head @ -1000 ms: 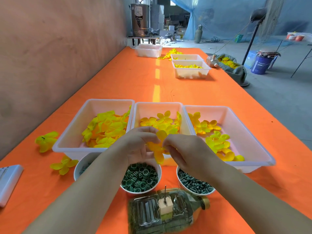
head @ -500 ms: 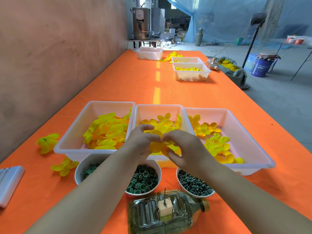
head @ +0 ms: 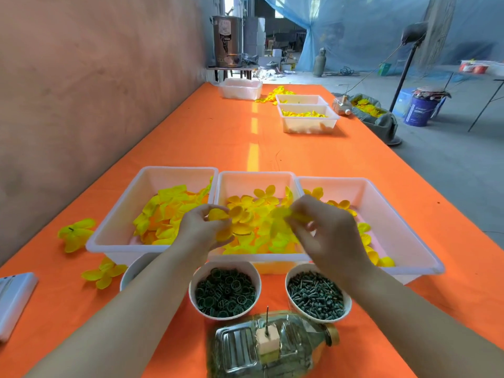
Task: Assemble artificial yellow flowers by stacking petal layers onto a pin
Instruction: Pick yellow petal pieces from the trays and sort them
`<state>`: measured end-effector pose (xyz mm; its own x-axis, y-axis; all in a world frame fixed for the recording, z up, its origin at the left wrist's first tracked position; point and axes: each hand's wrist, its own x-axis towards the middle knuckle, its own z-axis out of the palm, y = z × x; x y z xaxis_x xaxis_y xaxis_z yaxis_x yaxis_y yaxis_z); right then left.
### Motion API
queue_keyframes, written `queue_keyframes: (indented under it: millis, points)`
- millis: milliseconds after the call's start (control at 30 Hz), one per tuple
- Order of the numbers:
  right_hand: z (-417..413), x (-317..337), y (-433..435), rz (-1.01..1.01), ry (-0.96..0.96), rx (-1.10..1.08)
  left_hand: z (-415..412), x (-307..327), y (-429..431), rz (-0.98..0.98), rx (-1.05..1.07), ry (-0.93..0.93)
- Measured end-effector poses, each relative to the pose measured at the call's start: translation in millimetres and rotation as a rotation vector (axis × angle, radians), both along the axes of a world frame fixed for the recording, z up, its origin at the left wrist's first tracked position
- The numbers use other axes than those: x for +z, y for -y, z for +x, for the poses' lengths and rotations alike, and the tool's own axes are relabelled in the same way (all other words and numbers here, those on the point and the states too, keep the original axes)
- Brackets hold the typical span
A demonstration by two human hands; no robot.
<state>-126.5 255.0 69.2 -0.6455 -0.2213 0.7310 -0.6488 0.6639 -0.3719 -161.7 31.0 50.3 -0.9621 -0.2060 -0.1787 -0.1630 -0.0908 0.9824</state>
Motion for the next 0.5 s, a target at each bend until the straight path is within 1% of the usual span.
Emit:
queue_keyframes:
  millis: [67, 133, 233, 333, 400, 500]
  points:
    - [-17.8, -3.1, -18.3, -0.205, 0.247, -0.153, 5.6, -2.3, -1.0, 0.041, -0.088, -0.033]
    - [-37.5, -9.0, -42.1, -0.303, 0.445, -0.302, 11.4, -1.6, -8.7, 0.045, -0.17, -0.068]
    - [-57.3, -24.1, -74.5, -0.376, 0.605, -0.467, 17.2, 2.8, -21.2, 0.029, -0.231, -0.085]
    - [-64.1, -37.9, -89.5, -0.449, 0.771, -0.512, 21.3, 6.5, -27.5, 0.039, -0.321, -0.102]
    - [-67.4, -46.0, -95.5, -0.43, 0.838, -0.546, 23.5, 7.7, -31.6, 0.026, -0.37, -0.133]
    - [-70.1, -53.1, -100.3, -0.379, 0.749, -0.627, 23.1, 5.9, -37.2, -0.051, -0.308, -0.173]
